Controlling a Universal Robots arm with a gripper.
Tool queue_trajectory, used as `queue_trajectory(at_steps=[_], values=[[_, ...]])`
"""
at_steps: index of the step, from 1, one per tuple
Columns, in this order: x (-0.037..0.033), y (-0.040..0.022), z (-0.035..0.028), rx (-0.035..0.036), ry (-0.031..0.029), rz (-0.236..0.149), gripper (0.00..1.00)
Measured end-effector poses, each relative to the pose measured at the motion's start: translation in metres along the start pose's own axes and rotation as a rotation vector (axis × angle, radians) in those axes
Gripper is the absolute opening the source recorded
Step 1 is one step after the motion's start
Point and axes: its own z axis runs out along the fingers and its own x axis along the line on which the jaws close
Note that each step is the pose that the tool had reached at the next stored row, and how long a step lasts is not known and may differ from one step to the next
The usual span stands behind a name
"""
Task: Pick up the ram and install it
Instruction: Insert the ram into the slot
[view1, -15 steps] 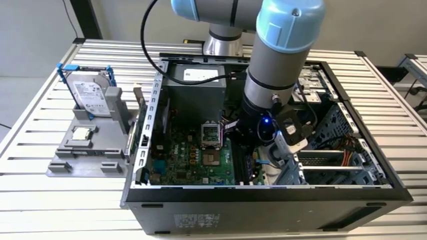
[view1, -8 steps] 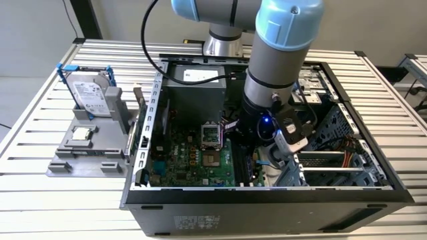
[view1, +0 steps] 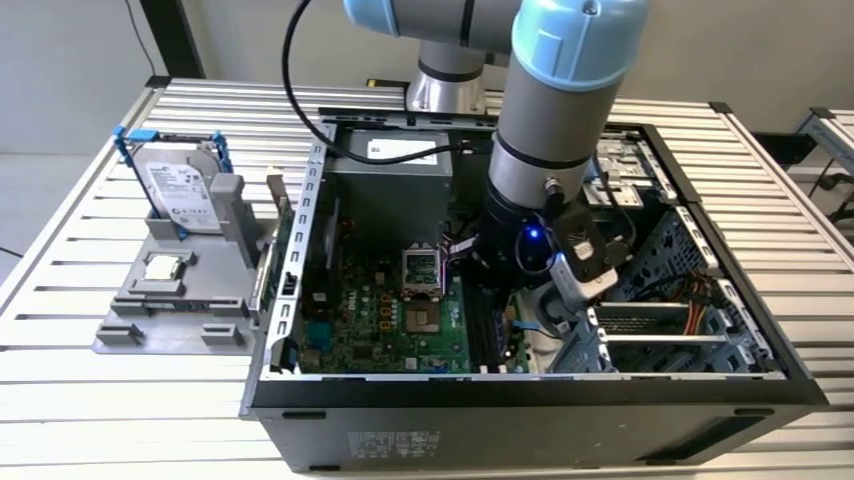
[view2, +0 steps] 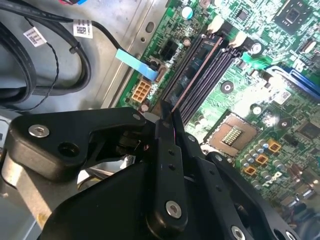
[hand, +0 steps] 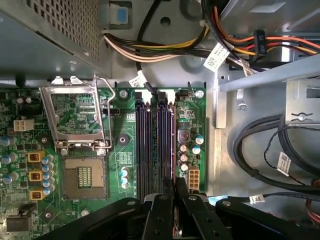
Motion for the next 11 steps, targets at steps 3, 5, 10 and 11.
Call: queue_trajectory(at_steps=[3, 5, 10, 11], values=[[0.0, 0.0002, -0.0024, 0.0135, -0.0005, 0.0, 0.0], [0.0, 0.0007, -0.0025, 0.0358, -0.0011, -0.001, 0.0], [0.0001, 0.0068, -0.0026, 0.0492, -0.0015, -0.002, 0.0], [0.0002, 0.0077, -0.0024, 0.0498, -0.0015, -0.002, 0.0]])
